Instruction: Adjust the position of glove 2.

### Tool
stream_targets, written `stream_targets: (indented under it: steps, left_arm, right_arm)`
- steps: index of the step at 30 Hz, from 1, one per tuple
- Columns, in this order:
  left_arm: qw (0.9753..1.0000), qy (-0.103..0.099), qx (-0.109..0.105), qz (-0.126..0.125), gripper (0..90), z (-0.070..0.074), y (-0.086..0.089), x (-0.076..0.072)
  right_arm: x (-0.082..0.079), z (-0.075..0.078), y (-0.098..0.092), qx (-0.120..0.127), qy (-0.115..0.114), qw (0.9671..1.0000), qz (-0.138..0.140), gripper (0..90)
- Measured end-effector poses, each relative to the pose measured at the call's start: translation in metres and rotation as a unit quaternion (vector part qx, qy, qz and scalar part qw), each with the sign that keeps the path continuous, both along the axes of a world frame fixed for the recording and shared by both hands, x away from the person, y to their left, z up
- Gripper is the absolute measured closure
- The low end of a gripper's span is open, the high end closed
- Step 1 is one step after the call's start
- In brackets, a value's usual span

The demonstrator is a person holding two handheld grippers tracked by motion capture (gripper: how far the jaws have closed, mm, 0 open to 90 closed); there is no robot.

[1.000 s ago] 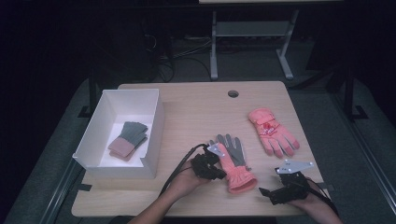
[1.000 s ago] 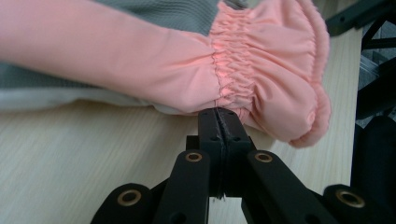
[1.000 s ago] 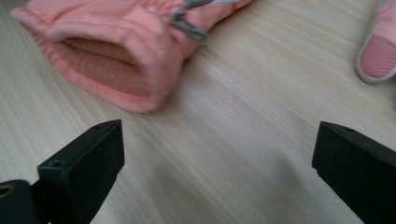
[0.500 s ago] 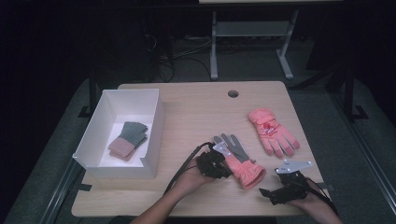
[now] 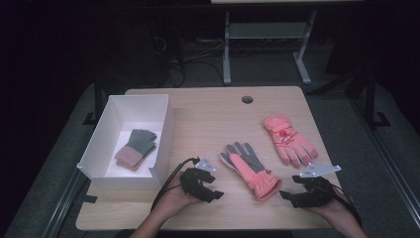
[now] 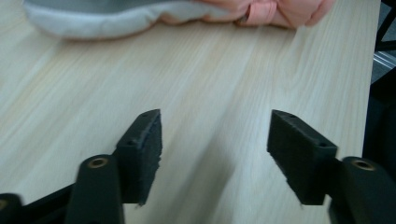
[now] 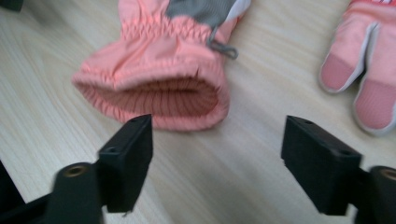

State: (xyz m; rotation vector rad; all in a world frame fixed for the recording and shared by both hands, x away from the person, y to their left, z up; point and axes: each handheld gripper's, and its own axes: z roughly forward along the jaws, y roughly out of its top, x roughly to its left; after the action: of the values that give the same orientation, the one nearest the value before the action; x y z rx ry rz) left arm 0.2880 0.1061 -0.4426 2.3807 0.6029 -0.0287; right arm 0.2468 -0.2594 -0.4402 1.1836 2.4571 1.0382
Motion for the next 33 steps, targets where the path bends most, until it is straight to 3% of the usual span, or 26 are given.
stream_targets:
  steps: [2, 3, 4, 5, 6, 8, 9, 10, 13, 14, 18, 29, 33]
  left_arm:
    - [1.0000, 0.000, -0.002, 0.004, 27.0, -0.001, 0.002, -0.003]
    - [1.0000, -0.002, 0.000, 0.005, 27.0, -0.002, 0.004, -0.005]
    - [1.0000, -0.004, 0.007, 0.002, 24.5, -0.003, 0.007, -0.008]
    - [1.0000, -0.004, 0.007, 0.002, 23.5, -0.003, 0.007, -0.008]
    - [0.9999, -0.008, 0.014, 0.001, 22.1, -0.005, 0.010, -0.009]
    - [0.9999, -0.008, 0.008, 0.009, 20.1, -0.007, 0.009, -0.012]
    - [0.9999, -0.008, 0.008, 0.009, 19.1, -0.007, 0.009, -0.012]
    - [0.9997, -0.016, 0.018, 0.005, 17.8, -0.006, 0.009, -0.011]
    - [0.9997, -0.019, 0.017, 0.005, 16.4, -0.005, 0.009, -0.011]
    - [0.9996, -0.022, 0.020, 0.005, 15.9, -0.006, 0.009, -0.011]
    - [0.9996, -0.019, 0.018, 0.012, 15.9, -0.008, 0.009, -0.010]
    - [0.9995, -0.021, 0.015, 0.020, 15.9, -0.008, 0.011, -0.009]
    - [0.9995, -0.020, 0.018, 0.019, 15.9, -0.008, 0.012, -0.008]
  right_arm:
    - [0.003, 0.005, -0.002, 0.008, -0.004, 0.9999, -0.010, 42.8]
    - [0.003, 0.005, -0.002, 0.008, -0.004, 0.9999, -0.010, 42.8]
    - [0.010, 0.010, -0.003, 0.017, -0.014, 0.9996, -0.017, 56.2]
    - [0.010, 0.010, -0.003, 0.017, -0.014, 0.9996, -0.017, 56.2]
    - [0.018, 0.014, -0.001, 0.022, -0.015, 0.9995, -0.019, 70.0]
    - [0.027, 0.015, 0.003, 0.025, -0.017, 0.9994, -0.014, 82.0]
    - [0.027, 0.015, 0.003, 0.025, -0.017, 0.9994, -0.014, 82.0]
    - [0.039, 0.016, 0.009, 0.028, -0.022, 0.9993, -0.007, 89.9]
    - [0.048, 0.016, 0.016, 0.025, -0.022, 0.9994, -0.001, 89.9]
    - [0.058, 0.014, 0.025, 0.022, -0.016, 0.9996, 0.002, 89.9]
    - [0.074, 0.003, 0.045, 0.003, -0.010, 0.9998, 0.014, 89.8]
    - [0.078, -0.008, 0.069, -0.027, -0.006, 0.9988, 0.040, 89.4]
    - [0.081, -0.012, 0.084, -0.035, -0.006, 0.9975, 0.061, 89.4]
